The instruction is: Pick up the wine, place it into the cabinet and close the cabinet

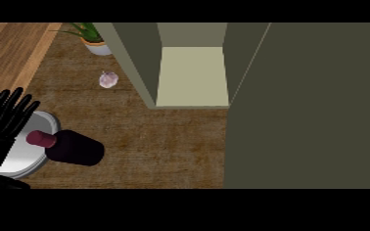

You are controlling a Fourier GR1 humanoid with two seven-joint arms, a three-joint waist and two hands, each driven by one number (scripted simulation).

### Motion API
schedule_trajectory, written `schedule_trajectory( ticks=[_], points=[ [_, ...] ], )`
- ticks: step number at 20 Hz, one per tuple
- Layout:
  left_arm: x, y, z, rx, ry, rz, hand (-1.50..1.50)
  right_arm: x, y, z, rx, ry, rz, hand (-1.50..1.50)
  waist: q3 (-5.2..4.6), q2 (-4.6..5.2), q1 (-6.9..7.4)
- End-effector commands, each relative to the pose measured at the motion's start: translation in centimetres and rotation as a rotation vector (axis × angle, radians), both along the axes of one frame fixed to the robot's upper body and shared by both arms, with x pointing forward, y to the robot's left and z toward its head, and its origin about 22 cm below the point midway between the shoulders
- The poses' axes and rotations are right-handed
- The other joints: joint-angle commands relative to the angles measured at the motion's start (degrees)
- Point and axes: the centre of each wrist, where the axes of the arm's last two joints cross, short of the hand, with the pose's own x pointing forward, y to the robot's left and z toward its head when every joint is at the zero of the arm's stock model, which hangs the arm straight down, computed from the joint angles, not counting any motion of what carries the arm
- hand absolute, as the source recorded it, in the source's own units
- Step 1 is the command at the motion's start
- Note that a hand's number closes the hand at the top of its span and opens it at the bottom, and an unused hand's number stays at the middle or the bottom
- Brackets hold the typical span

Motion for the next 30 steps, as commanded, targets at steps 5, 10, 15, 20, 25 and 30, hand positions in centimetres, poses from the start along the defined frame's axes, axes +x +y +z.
schedule_trajectory(
  ticks=[5, 10, 15, 20, 25, 30],
  points=[
    [1.1, 1.2, -1.8, 0.02, 0.054, 0.023, -1.5, 1.0, 0.7, 0.4, -0.004, -0.004, 0.015, -1.5, -0.55, 0.34, -0.01],
    [-2.3, 2.5, -5.7, 0.004, 0.061, 0.029, -1.5, -0.8, 0.0, 0.0, -0.006, -0.001, 0.005, -1.5, -0.61, 0.37, -0.58],
    [0.8, 1.8, -5.8, 0.019, 0.07, 0.035, -1.5, -0.2, 1.3, 0.7, 0.015, -0.03, 0.039, -1.5, -0.68, 0.58, -0.99],
    [-0.4, -0.6, -7.7, -0.006, 0.124, 0.0, -1.5, 0.1, 0.3, 0.3, 0.011, -0.015, 0.025, -1.5, -0.6, 0.58, -0.9],
    [-0.5, -0.7, -10.1, -0.002, 0.148, -0.004, -1.5, 0.1, 0.5, -0.1, 0.002, -0.011, 0.023, -1.5, -0.69, 0.7, -1.38],
    [-0.2, 1.2, -11.6, 0.002, 0.151, -0.026, -1.5, 0.4, 0.9, -0.3, -0.007, -0.003, -0.007, -1.5, -0.63, 0.48, -0.57]
  ],
)
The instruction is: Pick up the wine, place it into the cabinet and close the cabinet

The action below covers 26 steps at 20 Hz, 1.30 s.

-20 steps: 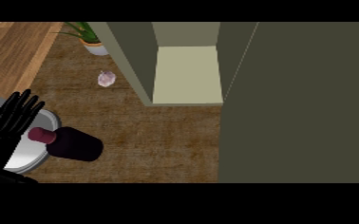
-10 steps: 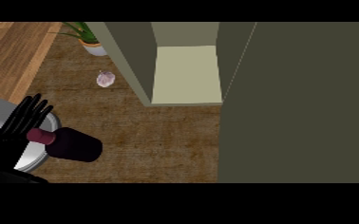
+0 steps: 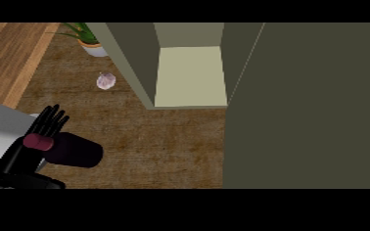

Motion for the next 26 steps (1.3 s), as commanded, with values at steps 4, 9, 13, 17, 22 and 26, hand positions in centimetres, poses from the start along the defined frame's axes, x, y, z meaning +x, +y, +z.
schedule_trajectory(
  ticks=[4, 9, 13, 17, 22, 26],
  points=[
    [-0.8, 0.8, -5.3, -0.049, 0.059, 0.016, -1.5, 0.2, -0.6, -0.8, -0.011, -0.019, 0.001, -1.5, -0.97, 0.43, 0.16],
    [0.8, -1.1, -6.9, -0.038, 0.065, 0.011, -1.5, 0.0, -1.5, -0.4, -0.007, -0.007, 0.0, -1.5, -0.95, 0.39, 0.23],
    [1.4, -0.6, -7.0, -0.089, 0.058, 0.043, -1.5, -1.0, -0.2, 0.4, -0.029, -0.012, 0.003, -1.5, -0.99, 0.38, 0.09],
    [1.1, -1.9, -8.3, -0.169, 0.089, 0.018, -1.5, -0.5, -0.2, 0.6, -0.028, -0.021, 0.0, -1.5, -1.07, 0.5, -0.22],
    [0.1, -0.2, -8.2, -0.202, 0.078, -0.003, -1.5, 0.0, -0.8, -0.2, -0.016, -0.02, -0.008, -1.5, -1.04, 0.52, 0.02],
    [0.4, -0.8, -8.6, -0.199, 0.09, 0.006, -1.5, -0.1, 0.0, -0.4, -0.009, -0.003, -0.007, -1.5, -1.08, 0.58, -0.11]
  ],
)
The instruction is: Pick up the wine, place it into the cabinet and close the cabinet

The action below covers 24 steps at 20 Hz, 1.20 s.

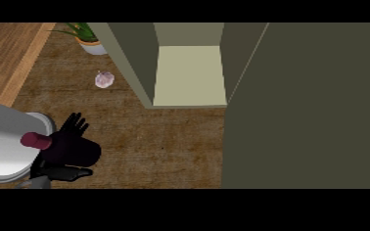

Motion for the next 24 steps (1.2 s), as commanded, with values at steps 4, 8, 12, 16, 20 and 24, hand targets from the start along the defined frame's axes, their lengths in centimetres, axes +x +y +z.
schedule_trajectory(
  ticks=[4, 8, 12, 16, 20, 24],
  points=[
    [-0.5, 0.5, -0.4, -0.145, -0.079, -0.077, 1.5, 0.6, 0.1, 0.2, 0.024, -0.01, 0.019, -1.5, -0.05, 0.08, 0.18],
    [-0.7, 0.0, -0.8, -0.151, -0.073, -0.079, 1.5, -0.8, -0.2, 0.6, 0.001, -0.022, -0.002, -1.5, -0.11, 0.09, -0.45],
    [-0.8, -1.8, -1.6, -0.145, -0.091, -0.116, 1.5, 0.7, -0.8, -0.4, 0.001, -0.011, -0.003, -1.5, -0.03, 0.08, 0.17],
    [-1.7, -1.5, -2.0, -0.129, -0.112, -0.049, 1.5, 0.8, -0.5, -0.1, -0.01, 0.008, -0.011, -1.5, -0.04, 0.06, 0.28],
    [-6.4, -5.6, -5.2, -0.099, -0.105, 0.142, 1.5, -0.3, -1.0, 0.1, 0.003, 0.021, -0.046, -1.5, 0.19, -0.52, 1.38],
    [-7.7, -9.0, -6.2, -0.124, -0.159, 0.212, 1.5, 1.3, -0.7, -0.5, -0.007, -0.001, -0.04, -1.5, 0.18, -0.32, 1.59]
  ],
)
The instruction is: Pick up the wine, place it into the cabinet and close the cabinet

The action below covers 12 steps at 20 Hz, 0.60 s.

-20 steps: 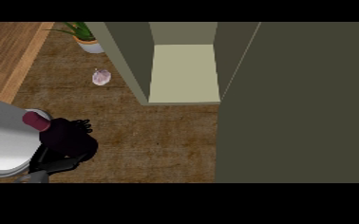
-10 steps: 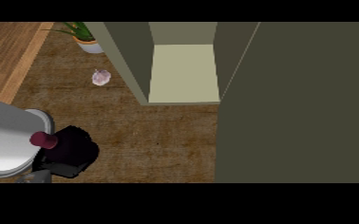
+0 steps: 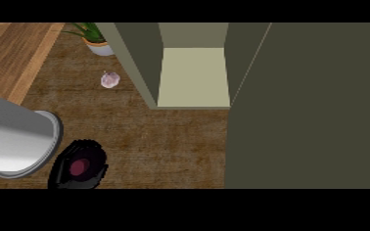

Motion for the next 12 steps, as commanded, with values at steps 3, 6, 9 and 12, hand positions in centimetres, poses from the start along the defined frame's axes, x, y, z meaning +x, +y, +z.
schedule_trajectory(
  ticks=[3, 6, 9, 12],
  points=[
    [-2.9, -4.3, -1.8, -0.13, -0.015, 0.011, 1.5, 0.9, 0.4, -0.9, 0.0, 0.003, -0.007, -1.5, -0.71, 0.45, 0.21],
    [-3.0, -6.9, -1.7, -0.17, -0.068, -0.046, 1.5, 0.1, 0.2, -0.4, -0.002, 0.005, 0.001, -1.5, -0.7, 0.34, 0.12],
    [-2.3, -6.7, -0.5, -0.194, -0.092, -0.096, 1.5, 0.7, -0.2, -1.1, 0.01, 0.014, -0.01, -1.5, -0.69, 0.43, 0.14],
    [-3.1, -6.4, 2.0, -0.171, -0.14, -0.089, 1.5, 0.4, 0.3, -0.8, 0.02, 0.002, -0.022, -1.5, -0.67, 0.35, 0.39]
  ],
)
